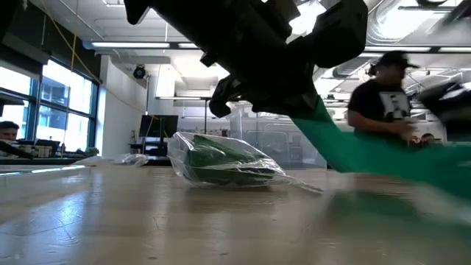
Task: Roll bandage
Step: Roll the blue bandage
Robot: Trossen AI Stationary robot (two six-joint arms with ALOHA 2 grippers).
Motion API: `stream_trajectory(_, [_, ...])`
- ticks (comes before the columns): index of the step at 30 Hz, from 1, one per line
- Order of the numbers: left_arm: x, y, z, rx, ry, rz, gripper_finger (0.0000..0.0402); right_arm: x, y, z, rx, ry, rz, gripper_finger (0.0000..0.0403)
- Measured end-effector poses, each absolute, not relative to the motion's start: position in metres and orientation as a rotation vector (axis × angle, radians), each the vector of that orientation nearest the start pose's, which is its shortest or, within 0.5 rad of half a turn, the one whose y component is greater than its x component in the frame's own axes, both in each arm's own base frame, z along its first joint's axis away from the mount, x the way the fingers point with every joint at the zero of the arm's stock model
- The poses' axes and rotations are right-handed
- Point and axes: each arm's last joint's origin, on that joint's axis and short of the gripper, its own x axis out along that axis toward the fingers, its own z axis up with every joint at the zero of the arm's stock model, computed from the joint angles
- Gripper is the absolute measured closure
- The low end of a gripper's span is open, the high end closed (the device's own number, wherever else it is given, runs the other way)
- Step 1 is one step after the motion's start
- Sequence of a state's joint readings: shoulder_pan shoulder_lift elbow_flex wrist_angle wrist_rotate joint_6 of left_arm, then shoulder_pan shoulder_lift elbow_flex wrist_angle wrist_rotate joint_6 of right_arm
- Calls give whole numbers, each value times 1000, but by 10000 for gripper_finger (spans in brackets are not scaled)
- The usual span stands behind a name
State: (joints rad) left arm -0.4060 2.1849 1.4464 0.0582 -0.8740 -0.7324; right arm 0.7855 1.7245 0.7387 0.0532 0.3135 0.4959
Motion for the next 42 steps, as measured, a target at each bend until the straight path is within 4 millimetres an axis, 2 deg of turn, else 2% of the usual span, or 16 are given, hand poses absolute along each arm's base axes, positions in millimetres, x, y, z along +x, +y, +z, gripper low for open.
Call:
stream_trajectory(4, [431,-163,143,-293,382,586,397,189,228,152,1,758,282,399])
stream_trajectory(8, [434,-167,146,-284,399,482,397,158,231,210,20,480,218,401])
stream_trajectory(13, [438,-184,159,-263,330,309,397,132,209,277,-13,278,57,402])
stream_trajectory(16, [435,-197,165,-241,288,252,397,123,194,307,-16,226,-1,402])
stream_trajectory(19, [432,-205,168,-239,254,259,397,120,188,329,0,208,26,402])
stream_trajectory(22, [430,-207,172,-215,211,327,397,121,194,338,35,251,188,402])
stream_trajectory(26, [429,-205,190,-153,95,358,397,124,214,326,59,349,357,402])
stream_trajectory(29, [422,-196,209,-128,17,285,397,124,229,317,59,369,392,403])
stream_trajectory(32, [409,-186,222,-131,-21,180,399,124,236,319,77,322,395,403])
stream_trajectory(37, [387,-181,224,-144,-7,128,400,129,239,345,152,98,309,403])
stream_trajectory(42, [377,-190,222,-223,14,-20,400,131,236,373,102,30,219,403])
